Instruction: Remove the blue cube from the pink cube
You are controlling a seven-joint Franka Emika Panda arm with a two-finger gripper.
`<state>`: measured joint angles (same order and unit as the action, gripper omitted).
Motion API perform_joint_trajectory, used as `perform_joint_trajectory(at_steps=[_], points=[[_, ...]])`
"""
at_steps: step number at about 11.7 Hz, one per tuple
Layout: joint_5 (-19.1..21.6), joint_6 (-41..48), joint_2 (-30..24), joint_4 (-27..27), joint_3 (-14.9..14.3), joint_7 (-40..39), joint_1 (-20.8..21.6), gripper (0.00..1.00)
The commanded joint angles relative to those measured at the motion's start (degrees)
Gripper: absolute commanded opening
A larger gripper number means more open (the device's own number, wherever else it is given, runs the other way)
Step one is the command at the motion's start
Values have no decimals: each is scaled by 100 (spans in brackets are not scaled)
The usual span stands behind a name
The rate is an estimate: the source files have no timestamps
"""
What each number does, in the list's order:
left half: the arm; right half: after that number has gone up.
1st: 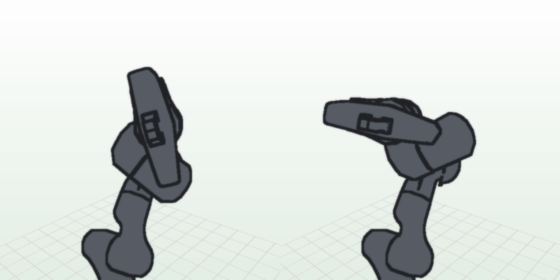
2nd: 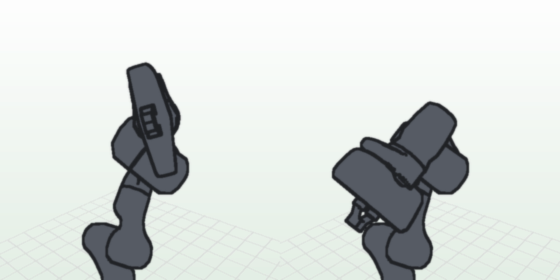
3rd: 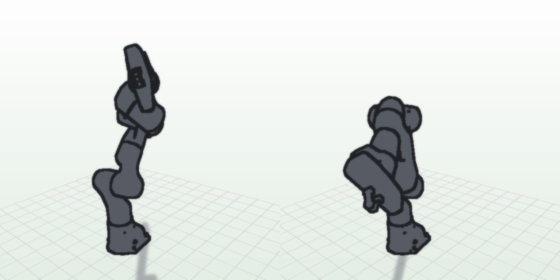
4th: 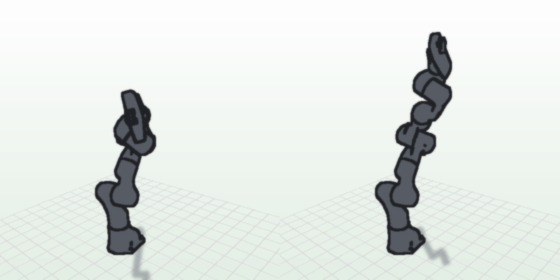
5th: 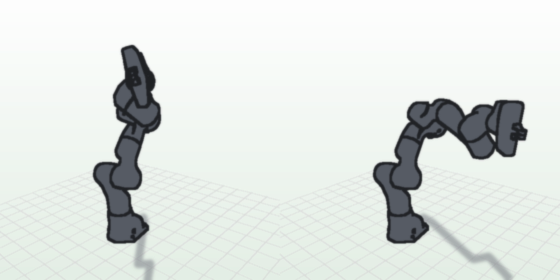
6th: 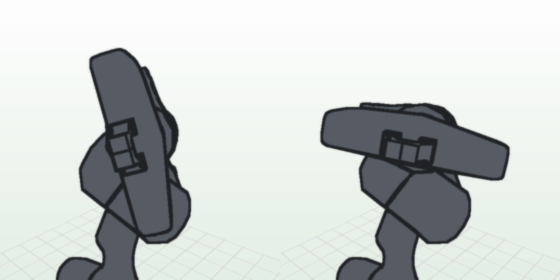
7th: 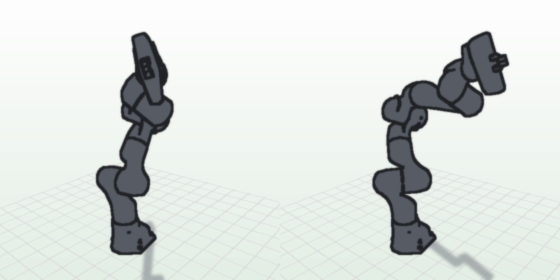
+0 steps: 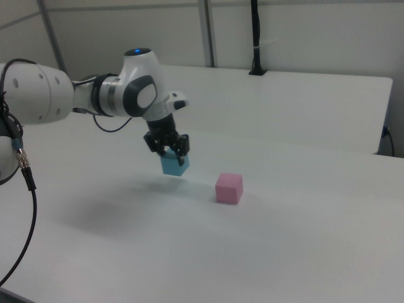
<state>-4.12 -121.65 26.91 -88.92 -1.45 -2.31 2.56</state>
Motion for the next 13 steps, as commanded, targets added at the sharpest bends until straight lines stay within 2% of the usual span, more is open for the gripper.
perform_joint_trajectory(at_steps=[1,2,5,7,10,13], points=[[-133,-226,16,-309,-84,432,350,77],[-168,-227,7,-345,-84,442,385,100],[-177,122,-272,-328,-84,442,526,100],[-168,920,-895,-302,-84,547,649,100],[-72,2011,-1836,-301,-127,802,580,100],[86,2487,-2259,-336,-145,820,439,100]])
